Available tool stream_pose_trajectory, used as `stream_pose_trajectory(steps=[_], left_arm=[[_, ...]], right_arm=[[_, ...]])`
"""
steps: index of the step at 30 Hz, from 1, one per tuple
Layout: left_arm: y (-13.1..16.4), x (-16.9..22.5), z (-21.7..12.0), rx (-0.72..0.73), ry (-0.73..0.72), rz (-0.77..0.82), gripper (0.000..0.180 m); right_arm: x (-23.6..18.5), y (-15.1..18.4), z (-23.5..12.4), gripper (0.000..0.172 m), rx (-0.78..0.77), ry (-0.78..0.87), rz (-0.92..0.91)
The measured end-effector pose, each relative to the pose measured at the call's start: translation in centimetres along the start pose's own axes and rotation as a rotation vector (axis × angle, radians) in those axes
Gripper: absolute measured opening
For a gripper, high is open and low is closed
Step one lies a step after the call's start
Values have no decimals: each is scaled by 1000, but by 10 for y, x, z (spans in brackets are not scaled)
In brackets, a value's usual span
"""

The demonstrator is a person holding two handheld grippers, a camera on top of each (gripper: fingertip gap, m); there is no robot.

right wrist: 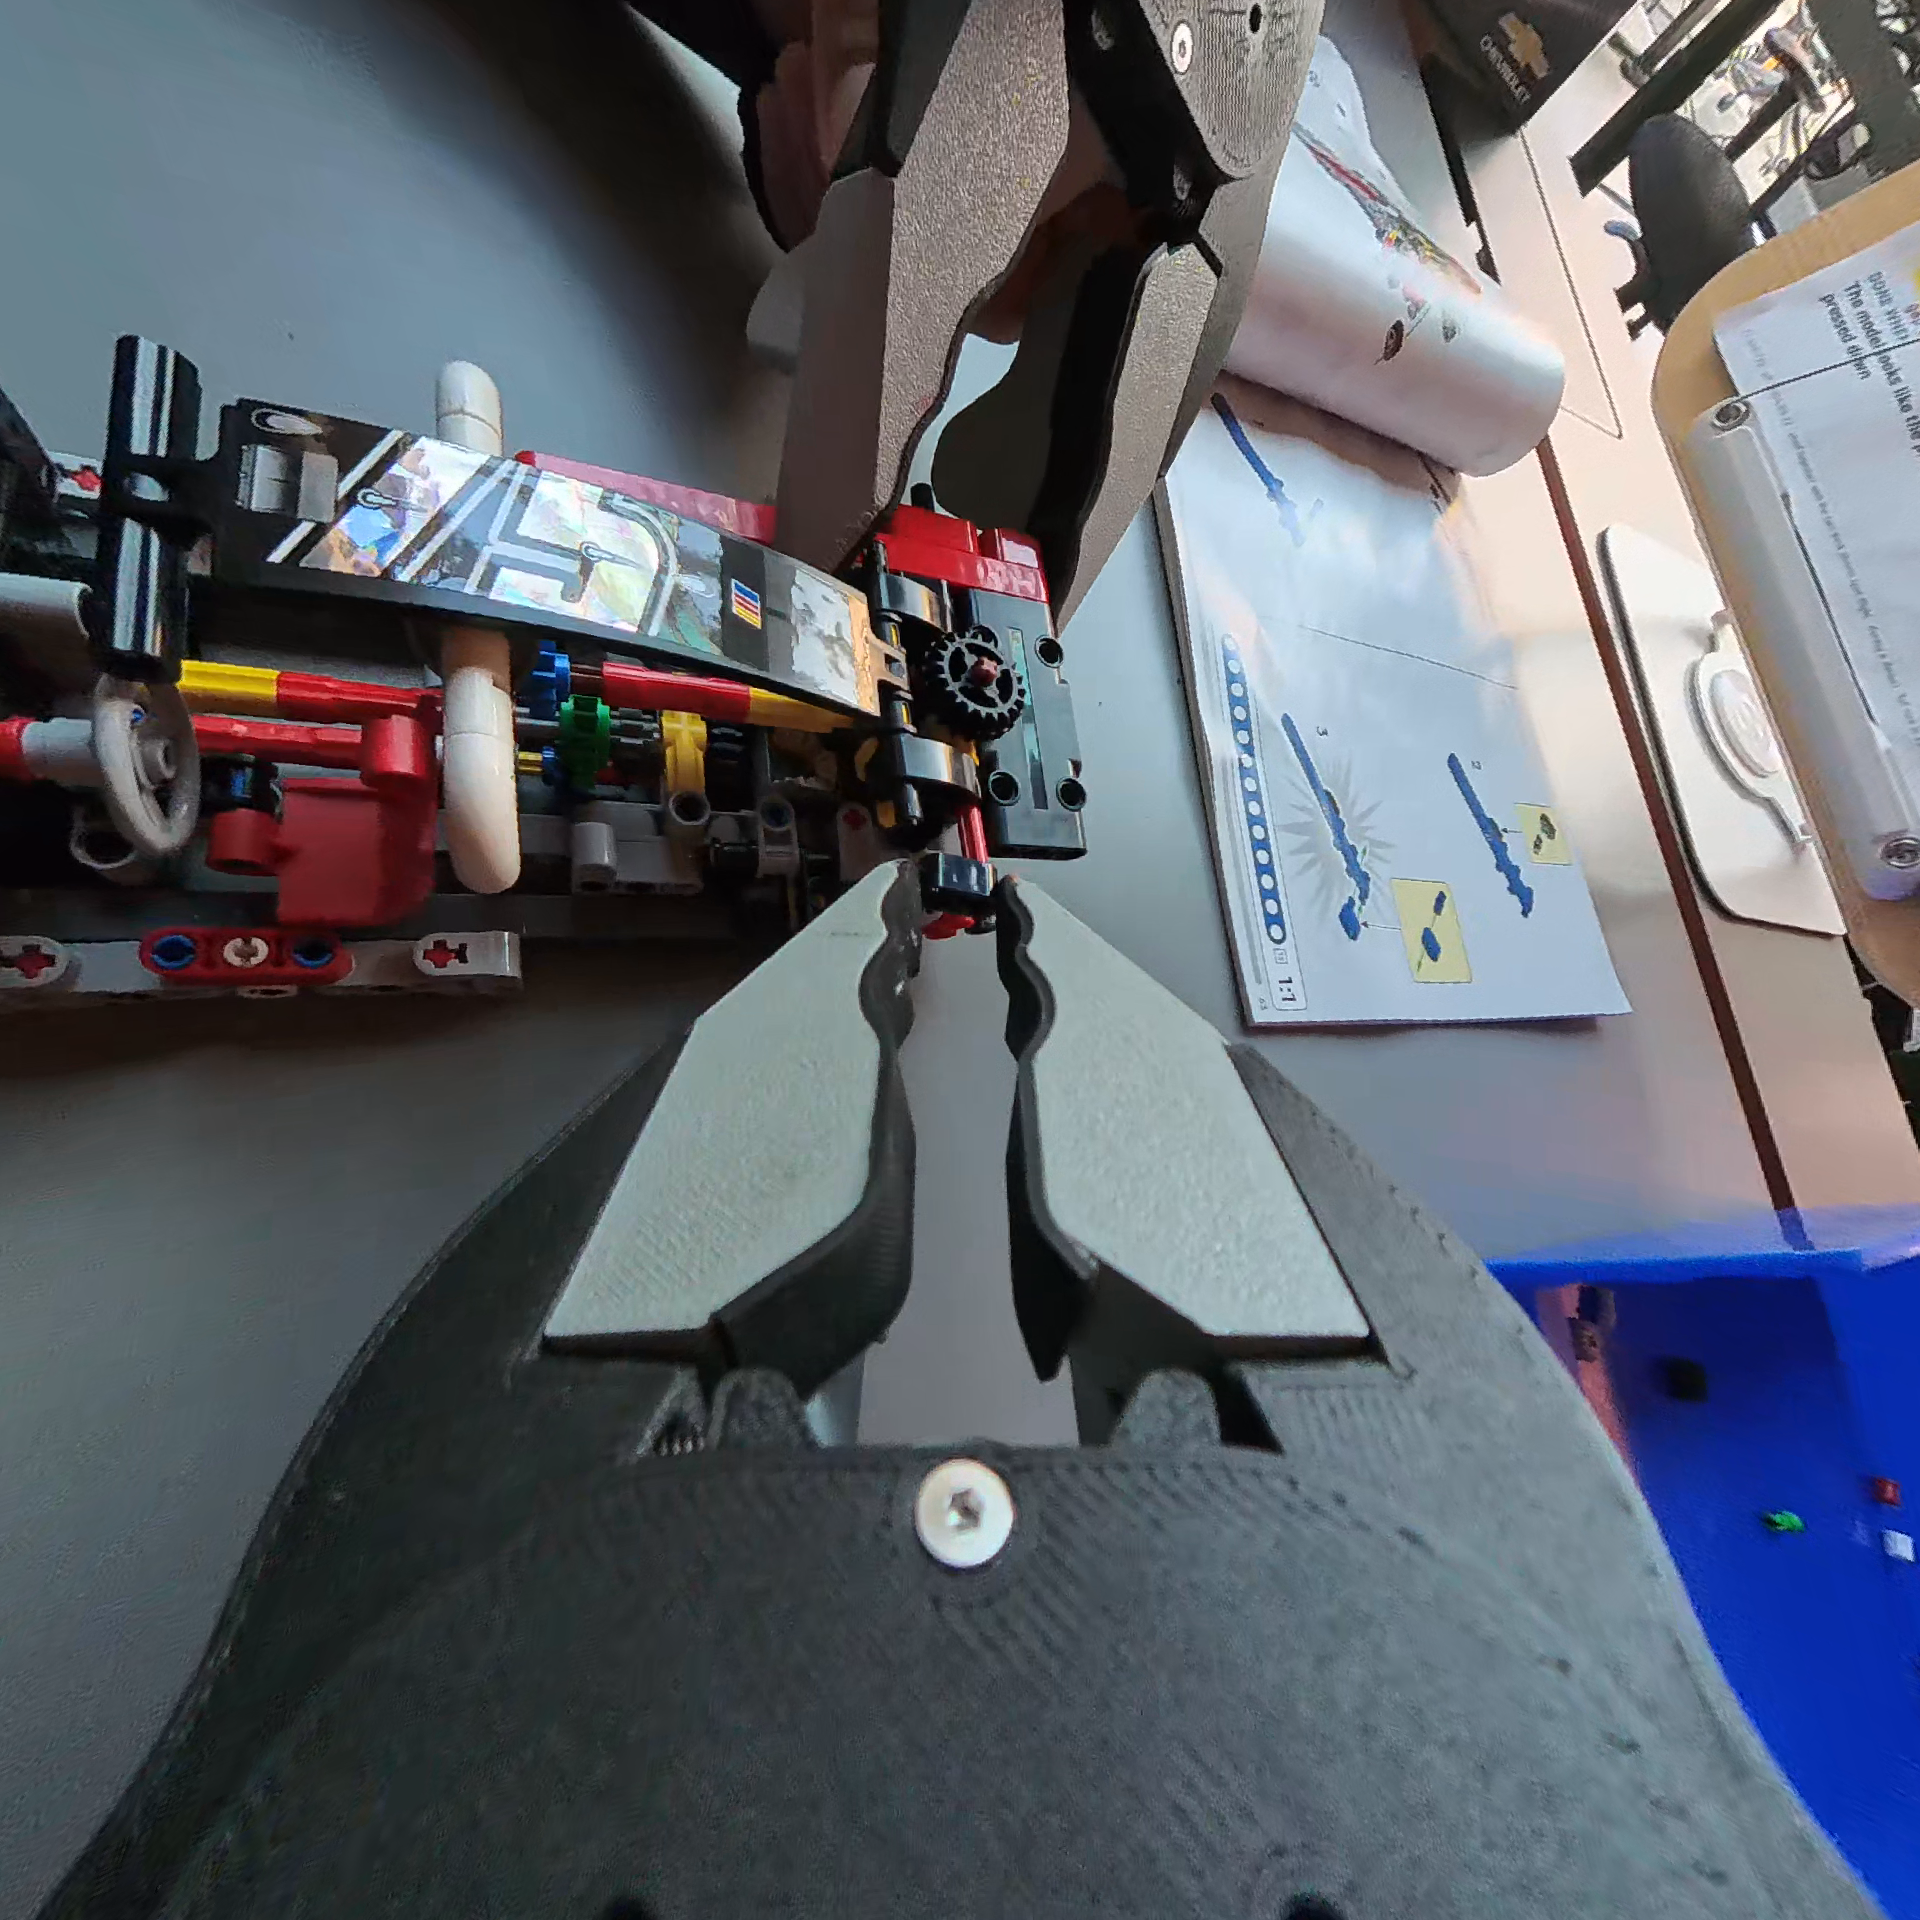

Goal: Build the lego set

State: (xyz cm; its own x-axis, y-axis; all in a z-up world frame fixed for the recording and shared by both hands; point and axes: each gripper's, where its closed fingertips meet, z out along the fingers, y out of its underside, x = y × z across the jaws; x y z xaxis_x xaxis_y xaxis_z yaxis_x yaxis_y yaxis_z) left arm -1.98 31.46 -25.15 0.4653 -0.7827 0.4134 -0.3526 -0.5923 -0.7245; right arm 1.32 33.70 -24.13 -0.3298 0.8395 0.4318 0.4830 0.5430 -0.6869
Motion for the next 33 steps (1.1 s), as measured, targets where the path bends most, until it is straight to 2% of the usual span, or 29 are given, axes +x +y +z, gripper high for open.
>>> stream_pose_trajectory(steps=[7, 11, 33], left_arm=[[0, 0, 0, 1, -3, -7, 54], [0, 0, 0, -1, 1, -9, 54], [-1, 0, 1, 5, 3, -10, 54]], right_arm=[[0, 0, 1, 12, 45, -53, 92], [0, -1, 0, 12, 31, -52, 43], [-2, -1, 0, 12, 164, -149, 140]])
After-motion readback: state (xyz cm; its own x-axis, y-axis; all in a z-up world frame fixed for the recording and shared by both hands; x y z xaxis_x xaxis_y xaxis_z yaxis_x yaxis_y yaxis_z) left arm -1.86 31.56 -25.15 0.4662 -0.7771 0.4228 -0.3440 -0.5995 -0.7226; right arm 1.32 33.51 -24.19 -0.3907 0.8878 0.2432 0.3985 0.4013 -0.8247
